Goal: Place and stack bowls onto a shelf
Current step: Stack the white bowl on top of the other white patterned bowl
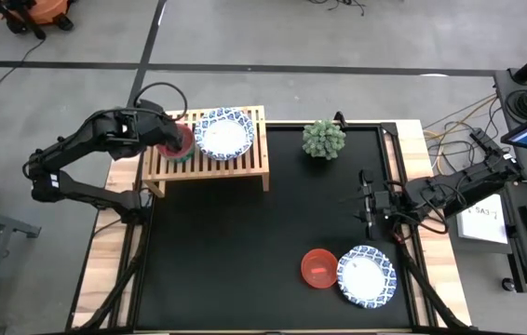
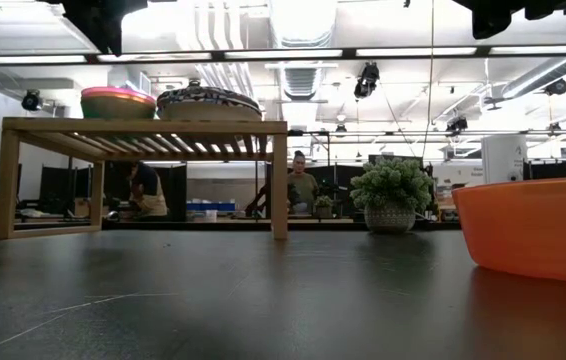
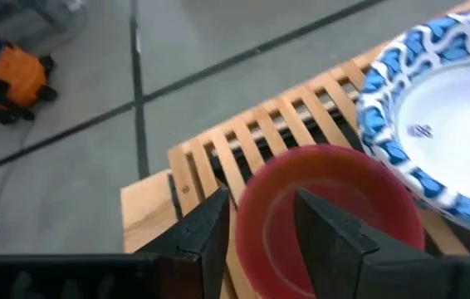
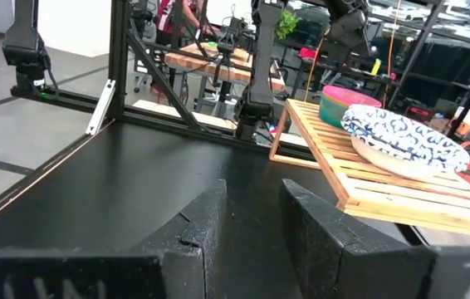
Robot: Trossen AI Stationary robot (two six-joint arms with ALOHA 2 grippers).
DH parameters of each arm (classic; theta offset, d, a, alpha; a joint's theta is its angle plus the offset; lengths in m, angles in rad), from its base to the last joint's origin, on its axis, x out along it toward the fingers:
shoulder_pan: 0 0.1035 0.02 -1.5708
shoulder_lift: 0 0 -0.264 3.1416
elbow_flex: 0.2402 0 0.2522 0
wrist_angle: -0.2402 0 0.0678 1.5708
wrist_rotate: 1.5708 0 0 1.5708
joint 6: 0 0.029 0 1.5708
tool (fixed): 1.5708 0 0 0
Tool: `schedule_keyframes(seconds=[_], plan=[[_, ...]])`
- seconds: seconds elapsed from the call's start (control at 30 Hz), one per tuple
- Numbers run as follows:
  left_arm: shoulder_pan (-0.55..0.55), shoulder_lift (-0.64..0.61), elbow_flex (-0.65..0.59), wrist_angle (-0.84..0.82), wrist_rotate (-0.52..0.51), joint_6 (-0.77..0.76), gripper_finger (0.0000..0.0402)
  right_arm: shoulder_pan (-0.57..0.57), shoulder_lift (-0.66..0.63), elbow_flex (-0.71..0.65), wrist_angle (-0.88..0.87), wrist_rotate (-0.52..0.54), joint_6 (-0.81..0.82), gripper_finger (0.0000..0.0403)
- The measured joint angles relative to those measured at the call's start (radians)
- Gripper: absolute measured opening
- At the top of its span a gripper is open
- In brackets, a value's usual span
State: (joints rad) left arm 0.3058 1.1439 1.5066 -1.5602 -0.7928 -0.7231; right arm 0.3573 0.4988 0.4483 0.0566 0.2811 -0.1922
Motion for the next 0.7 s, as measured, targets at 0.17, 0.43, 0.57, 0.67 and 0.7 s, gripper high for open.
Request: schedule_keyframes(seconds=[0.17, 0.43, 0.57, 0.67, 0.7], plan=[[0.000, 0.000, -0.015, 0.006, -0.068, 0.001, 0.0112, 0.000, 0.000, 0.000, 0.000, 0.008, -0.001, 0.0105], [0.000, 0.000, -0.108, 0.008, -0.080, -0.026, 0.0093, 0.000, 0.000, 0.000, 0.000, 0.008, -0.001, 0.0105], [0.000, 0.000, -0.146, 0.013, -0.080, -0.039, 0.0089, 0.000, 0.000, 0.000, 0.000, 0.008, -0.001, 0.0105], [-0.002, 0.000, -0.148, 0.015, -0.076, -0.053, 0.0088, 0.000, 0.000, 0.000, 0.000, 0.008, -0.001, 0.0105], [-0.004, 0.000, -0.145, 0.016, -0.058, -0.056, 0.0088, 0.000, 0.000, 0.000, 0.000, 0.008, -0.001, 0.0105]])
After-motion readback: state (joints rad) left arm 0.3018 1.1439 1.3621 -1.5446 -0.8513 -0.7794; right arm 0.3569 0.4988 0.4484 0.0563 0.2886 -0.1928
